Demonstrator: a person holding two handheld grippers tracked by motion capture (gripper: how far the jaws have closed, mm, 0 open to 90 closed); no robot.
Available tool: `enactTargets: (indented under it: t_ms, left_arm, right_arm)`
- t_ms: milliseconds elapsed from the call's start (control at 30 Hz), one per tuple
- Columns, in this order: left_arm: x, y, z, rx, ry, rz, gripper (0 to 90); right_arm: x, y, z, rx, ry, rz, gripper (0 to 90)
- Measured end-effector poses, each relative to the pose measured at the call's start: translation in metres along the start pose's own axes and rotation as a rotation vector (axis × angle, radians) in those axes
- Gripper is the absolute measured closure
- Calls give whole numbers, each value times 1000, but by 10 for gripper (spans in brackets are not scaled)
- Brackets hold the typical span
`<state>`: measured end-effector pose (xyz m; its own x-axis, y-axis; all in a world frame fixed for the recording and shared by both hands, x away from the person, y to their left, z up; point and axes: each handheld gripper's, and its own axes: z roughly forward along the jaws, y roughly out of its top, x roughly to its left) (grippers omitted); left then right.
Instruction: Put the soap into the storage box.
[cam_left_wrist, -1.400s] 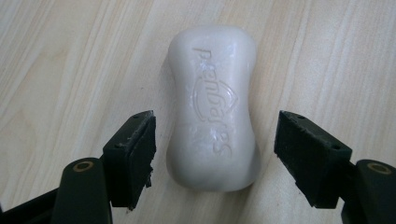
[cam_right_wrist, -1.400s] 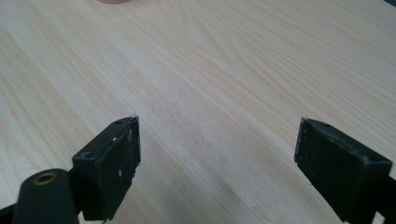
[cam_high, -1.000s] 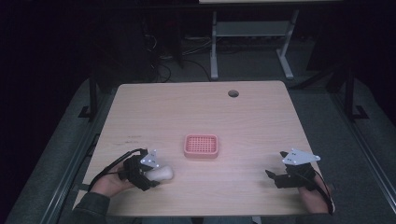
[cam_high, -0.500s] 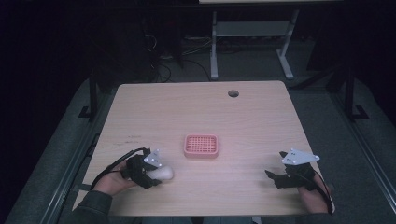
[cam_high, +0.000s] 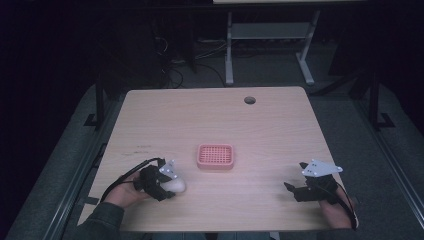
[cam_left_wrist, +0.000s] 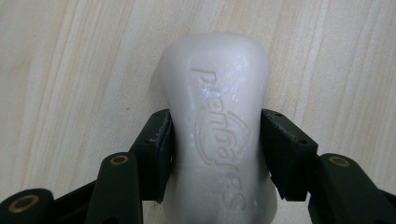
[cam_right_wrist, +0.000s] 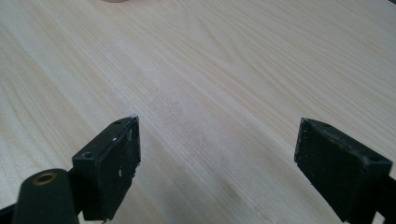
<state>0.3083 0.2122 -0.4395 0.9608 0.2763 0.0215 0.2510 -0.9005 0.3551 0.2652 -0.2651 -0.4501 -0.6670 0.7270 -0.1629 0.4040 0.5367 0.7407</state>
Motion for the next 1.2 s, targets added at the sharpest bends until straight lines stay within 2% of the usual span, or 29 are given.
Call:
enactTargets:
  t_ms: [267, 433, 567, 633, 767, 900, 1200]
  left_arm:
    - [3, 0, 1, -1, -25, -18, 472]
    - [2, 0, 0, 0, -24, -18, 481]
    - [4, 1, 0, -1, -36, -35, 489]
    - [4, 1, 0, 0, -36, -48, 491]
    - [3, 1, 0, -1, -18, -49, 492]
    - [4, 3, -1, 14, -16, -48, 493]
    - [5, 8, -5, 6, -6, -51, 493]
  right_arm:
    - [0, 0, 0, -2, 2, -1, 137]
    - [0, 0, 0, 0, 1, -1, 138]
    - [0, 0, -1, -4, 2, -3, 138]
    - [1, 0, -1, -3, 3, -2, 138]
    - [1, 0, -2, -8, 1, -1, 138]
    - [0, -1, -3, -12, -1, 4, 138]
    - [-1, -1, -3, -15, 1, 10, 138]
